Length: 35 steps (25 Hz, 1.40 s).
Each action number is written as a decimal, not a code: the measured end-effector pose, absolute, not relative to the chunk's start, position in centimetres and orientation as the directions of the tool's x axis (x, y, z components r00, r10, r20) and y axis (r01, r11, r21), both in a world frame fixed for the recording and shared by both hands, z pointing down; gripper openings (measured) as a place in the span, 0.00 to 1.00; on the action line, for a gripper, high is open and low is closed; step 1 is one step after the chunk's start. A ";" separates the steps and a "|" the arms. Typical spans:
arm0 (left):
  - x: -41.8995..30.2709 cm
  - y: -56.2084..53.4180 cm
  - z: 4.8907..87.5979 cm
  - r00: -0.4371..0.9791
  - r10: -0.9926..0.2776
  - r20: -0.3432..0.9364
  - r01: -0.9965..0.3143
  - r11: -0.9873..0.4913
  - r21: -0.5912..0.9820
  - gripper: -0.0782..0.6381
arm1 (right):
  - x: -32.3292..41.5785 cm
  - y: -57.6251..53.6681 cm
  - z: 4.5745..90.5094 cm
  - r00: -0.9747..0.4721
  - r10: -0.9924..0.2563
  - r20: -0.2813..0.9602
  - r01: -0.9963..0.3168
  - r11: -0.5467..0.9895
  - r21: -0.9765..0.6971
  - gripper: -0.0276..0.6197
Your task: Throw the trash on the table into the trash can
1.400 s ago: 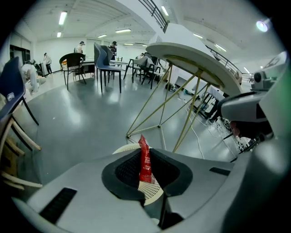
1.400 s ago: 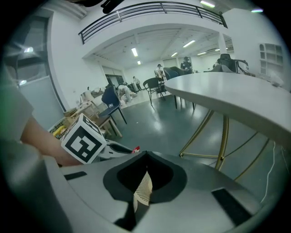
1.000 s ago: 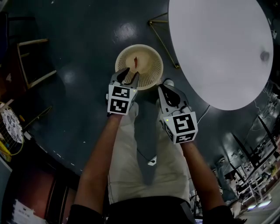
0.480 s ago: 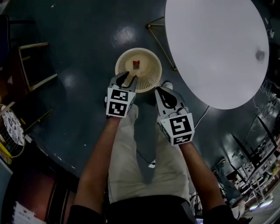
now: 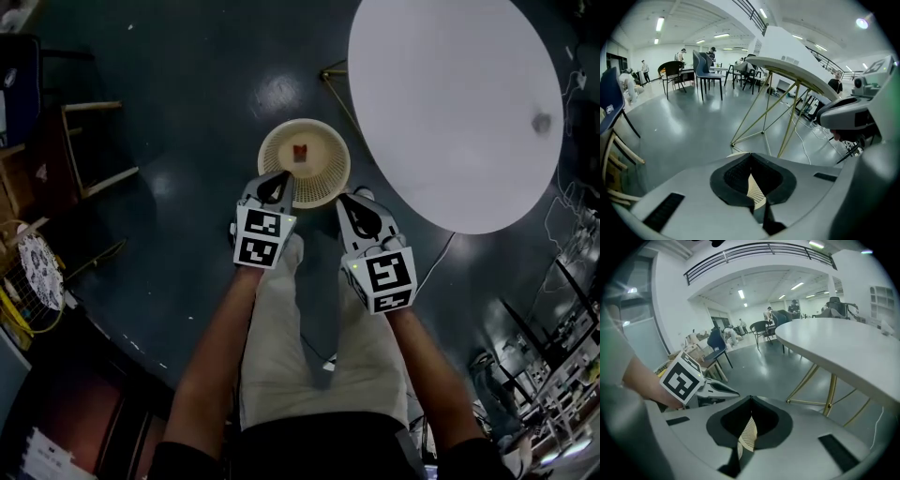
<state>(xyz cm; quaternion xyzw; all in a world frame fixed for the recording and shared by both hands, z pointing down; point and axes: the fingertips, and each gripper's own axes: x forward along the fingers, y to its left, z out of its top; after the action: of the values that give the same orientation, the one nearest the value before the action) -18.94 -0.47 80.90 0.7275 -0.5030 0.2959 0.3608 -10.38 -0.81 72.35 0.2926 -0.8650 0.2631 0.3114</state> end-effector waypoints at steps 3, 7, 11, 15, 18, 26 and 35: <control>-19.0 -0.5 79.3 0.314 -0.531 0.787 -0.948 -0.227 0.225 0.13 | -10.2 -0.9 71.3 -0.642 -0.346 0.684 -0.667 0.692 -0.276 0.07; -18.9 -0.2 77.5 0.309 -0.547 0.778 -0.950 -0.213 0.227 0.13 | -9.9 -0.7 70.0 -0.642 -0.349 0.682 -0.669 0.689 -0.278 0.07; -18.5 0.2 75.5 0.304 -0.550 0.778 -0.952 -0.194 0.235 0.13 | -9.2 -1.0 68.1 -0.643 -0.357 0.678 -0.673 0.686 -0.277 0.07; -17.7 0.4 72.1 0.318 -0.550 0.772 -0.948 -0.200 0.249 0.13 | -8.7 -1.2 65.3 -0.643 -0.364 0.674 -0.678 0.679 -0.280 0.07; -17.4 -0.6 69.0 0.327 -0.565 0.758 -0.944 -0.236 0.231 0.13 | -8.4 -1.7 62.5 -0.652 -0.368 0.663 -0.669 0.691 -0.273 0.07; -16.9 -3.2 61.1 0.326 -0.614 0.719 -0.943 -0.266 0.201 0.13 | -7.2 -3.3 56.4 -0.646 -0.408 0.645 -0.677 0.696 -0.238 0.07; -14.0 -5.4 53.5 0.372 -0.642 0.670 -0.922 -0.338 0.188 0.13 | -4.3 -7.7 49.6 -0.612 -0.504 0.609 -0.730 0.656 -0.191 0.07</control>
<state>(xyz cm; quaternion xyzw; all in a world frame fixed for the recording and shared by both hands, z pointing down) -14.04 -5.43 53.47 0.7790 -0.5021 0.2492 0.2810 -4.30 -7.75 49.59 0.3538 -0.8715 0.2159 0.2619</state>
